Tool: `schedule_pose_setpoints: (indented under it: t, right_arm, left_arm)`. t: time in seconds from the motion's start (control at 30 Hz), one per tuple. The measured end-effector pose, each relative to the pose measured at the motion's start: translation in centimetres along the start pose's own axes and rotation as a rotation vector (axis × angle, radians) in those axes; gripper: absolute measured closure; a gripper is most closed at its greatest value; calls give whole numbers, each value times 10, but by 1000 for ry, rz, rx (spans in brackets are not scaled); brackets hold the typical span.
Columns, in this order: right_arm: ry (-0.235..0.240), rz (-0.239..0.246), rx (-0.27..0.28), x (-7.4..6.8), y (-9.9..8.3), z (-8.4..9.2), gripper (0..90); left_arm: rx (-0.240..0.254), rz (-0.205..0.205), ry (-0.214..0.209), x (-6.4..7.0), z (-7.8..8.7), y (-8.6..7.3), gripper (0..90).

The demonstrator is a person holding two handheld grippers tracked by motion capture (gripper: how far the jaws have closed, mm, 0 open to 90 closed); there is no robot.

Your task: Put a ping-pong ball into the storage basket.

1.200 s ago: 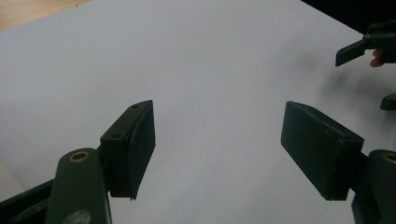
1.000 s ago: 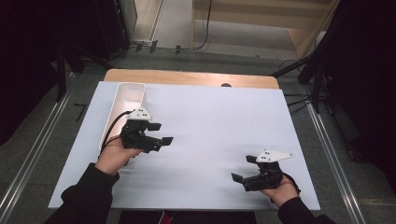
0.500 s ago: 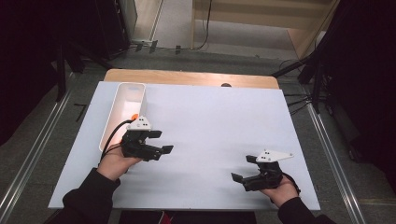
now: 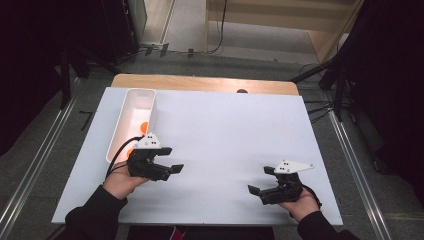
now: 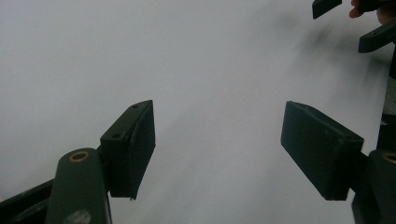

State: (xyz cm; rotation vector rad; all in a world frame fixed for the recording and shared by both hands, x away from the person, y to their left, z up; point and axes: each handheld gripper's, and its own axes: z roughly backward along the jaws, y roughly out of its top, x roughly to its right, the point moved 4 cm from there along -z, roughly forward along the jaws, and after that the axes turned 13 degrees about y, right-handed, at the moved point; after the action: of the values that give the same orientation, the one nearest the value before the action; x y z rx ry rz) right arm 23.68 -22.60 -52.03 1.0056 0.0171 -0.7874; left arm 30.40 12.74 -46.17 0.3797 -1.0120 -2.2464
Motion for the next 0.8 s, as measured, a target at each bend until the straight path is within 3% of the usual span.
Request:
schedule_pose_setpoints:
  t: [0.8]
  right_arm:
    - [-5, 0, -9, -1, -1, -1, 51]
  left_arm:
    - [-18, -51, -36, 9, 4, -26, 268]
